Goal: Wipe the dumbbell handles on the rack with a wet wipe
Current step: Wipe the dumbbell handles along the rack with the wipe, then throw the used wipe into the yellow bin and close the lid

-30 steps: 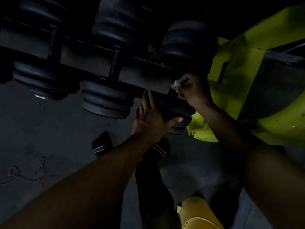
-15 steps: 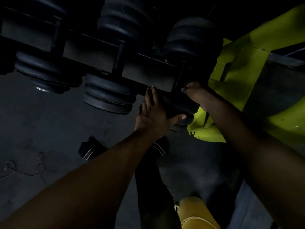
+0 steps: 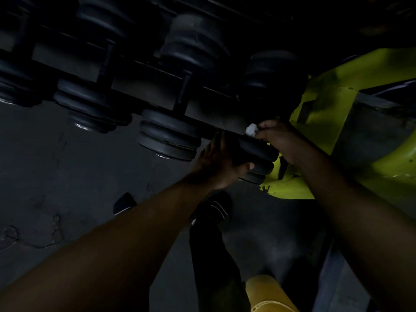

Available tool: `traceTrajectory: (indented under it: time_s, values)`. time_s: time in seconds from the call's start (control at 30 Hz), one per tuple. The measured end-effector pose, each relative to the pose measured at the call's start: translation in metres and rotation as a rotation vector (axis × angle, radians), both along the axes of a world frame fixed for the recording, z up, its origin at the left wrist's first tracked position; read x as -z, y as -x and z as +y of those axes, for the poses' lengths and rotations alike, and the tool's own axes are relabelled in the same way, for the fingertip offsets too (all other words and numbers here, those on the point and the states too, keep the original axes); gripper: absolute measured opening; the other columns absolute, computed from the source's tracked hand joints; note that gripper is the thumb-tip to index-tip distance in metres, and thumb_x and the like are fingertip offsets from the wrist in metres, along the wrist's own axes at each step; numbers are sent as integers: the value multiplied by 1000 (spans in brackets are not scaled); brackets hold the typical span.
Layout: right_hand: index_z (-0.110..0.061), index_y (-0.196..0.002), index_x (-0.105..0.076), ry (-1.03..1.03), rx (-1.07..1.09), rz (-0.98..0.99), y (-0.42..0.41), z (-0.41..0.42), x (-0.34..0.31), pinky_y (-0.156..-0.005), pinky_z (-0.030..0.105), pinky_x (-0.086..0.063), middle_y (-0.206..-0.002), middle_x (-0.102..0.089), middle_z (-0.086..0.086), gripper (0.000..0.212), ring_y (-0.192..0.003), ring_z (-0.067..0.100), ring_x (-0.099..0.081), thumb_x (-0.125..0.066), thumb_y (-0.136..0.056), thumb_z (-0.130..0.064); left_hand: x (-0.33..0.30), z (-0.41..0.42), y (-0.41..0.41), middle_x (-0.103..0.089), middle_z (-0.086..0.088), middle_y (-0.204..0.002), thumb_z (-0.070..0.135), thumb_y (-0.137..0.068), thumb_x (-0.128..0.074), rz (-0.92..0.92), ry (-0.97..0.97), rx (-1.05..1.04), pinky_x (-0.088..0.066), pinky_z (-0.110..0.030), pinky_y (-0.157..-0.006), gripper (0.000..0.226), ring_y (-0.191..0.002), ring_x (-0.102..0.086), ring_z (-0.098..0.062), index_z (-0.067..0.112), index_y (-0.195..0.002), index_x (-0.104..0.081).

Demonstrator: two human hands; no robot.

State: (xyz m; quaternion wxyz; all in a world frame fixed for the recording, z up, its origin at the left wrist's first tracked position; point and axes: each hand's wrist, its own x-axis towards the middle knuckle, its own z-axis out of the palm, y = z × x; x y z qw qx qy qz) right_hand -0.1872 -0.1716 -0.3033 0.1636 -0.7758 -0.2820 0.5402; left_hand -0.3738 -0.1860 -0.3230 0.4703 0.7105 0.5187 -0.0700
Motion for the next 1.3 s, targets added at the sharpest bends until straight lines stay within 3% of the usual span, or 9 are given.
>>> traceTrajectory:
  time_s: [0.17,0.27,0.37,0.43,0.6,0.73,0.9,1.1,1.3]
  values:
    - [1,-95,-62,-123,210,-66,30,-5,-1,-60,9,-42,-70,-64,-6,4,-68,3,-58,-63,-90,1,-11,3,37,-28,-5,-158,71,-87,-56,-68,-37,112,-25,-39,-120,94,-148,-24,-26,20,-157,-20]
    - [11,-102,-64,-226,303,-191,51,-13,-4,-72,28,-44,-89,-66,18,23,-84,20,-56,-67,-90,-8,-21,8,59,-35,-8,-156,82,-81,-45,-75,-85,161,-28,-42,-120,104,-145,-31,-27,15,-157,-24]
    - [-4,-99,-69,-263,368,-245,74,-22,-17,-81,43,-52,-100,-71,18,29,-87,24,-65,-70,-85,-29,-43,14,89,-37,-12,-154,68,-90,-55,-57,-137,229,-27,-39,-119,93,-143,-33,-28,8,-156,-26]
    - [-15,-97,-70,-251,424,-259,93,-27,-35,-85,45,-53,-97,-72,9,28,-94,27,-68,-70,-82,-38,-65,18,114,-45,-13,-148,74,-86,-53,-64,-150,257,-34,-40,-115,96,-138,-41,-30,7,-152,-34]
    - [-22,-84,-70,-323,484,-261,139,-42,-99,-87,53,-55,-83,-74,0,19,-86,23,-72,-73,-79,-40,-131,33,171,-45,-16,-146,65,-92,-56,-5,-132,361,-41,-41,-105,82,-134,-45,-36,7,-147,-38]
    - [-24,-78,-68,-338,561,-282,168,-64,-161,-83,46,-56,-83,-74,-3,31,-85,19,-71,-70,-68,-53,-186,41,206,-39,-11,-154,65,-91,-57,-9,-152,402,-39,-41,-111,84,-141,-40,-31,13,-151,-30]
    - [-18,-88,-68,-309,562,-418,201,-111,-249,-57,10,-38,-81,-66,-10,20,-71,0,-58,-73,-84,-37,-262,34,231,-41,-10,-155,64,-90,-59,-47,-181,406,-38,-44,-115,86,-142,-40,-28,13,-154,-32]
    - [-28,-70,-60,-341,648,-491,232,-186,-326,-80,40,-53,-81,-68,-9,22,-87,19,-66,-71,-74,-46,-344,0,244,-38,-15,-158,59,-93,-60,-66,-220,445,-28,-35,-119,87,-146,-34,-28,6,-155,-30]
    - [-22,-79,-62,-401,689,-618,263,-262,-382,-70,32,-44,-82,-69,-2,22,-82,18,-63,-72,-83,-41,-407,-54,241,-30,-14,-163,60,-94,-58,-156,-312,559,-27,-37,-121,91,-149,-30,-27,8,-159,-22]
